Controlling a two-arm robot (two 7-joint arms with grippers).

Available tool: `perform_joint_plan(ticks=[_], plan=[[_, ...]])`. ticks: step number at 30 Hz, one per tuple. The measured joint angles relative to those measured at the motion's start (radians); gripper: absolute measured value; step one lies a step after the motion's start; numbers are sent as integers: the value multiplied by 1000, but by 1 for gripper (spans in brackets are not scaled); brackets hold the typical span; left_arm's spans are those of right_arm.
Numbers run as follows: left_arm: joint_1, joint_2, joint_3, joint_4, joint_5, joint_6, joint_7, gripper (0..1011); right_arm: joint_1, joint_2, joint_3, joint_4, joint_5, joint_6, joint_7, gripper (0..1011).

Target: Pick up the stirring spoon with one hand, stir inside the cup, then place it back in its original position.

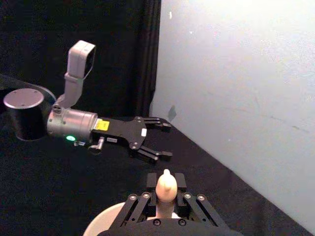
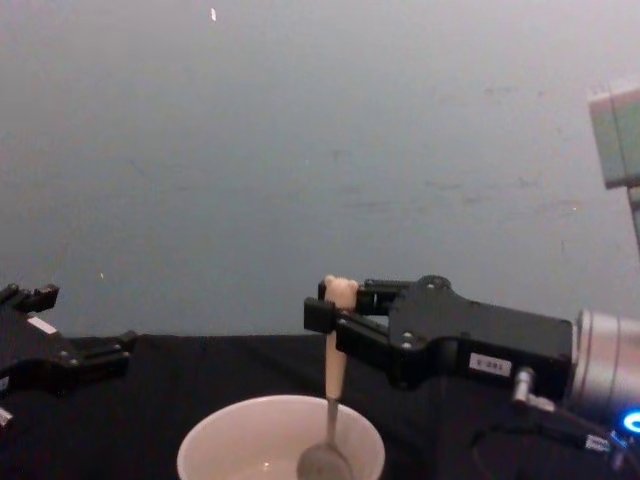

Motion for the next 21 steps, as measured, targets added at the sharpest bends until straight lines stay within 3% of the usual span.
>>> perform_joint_plan(ticks=[11,21], plan=[[0,0,0,0,0,0,0,1001,-44,27,-20,-80,22,24,22,211],[0,0,0,0,0,0,0,1001,-17,-14,-51,-52,27,22,31,212]])
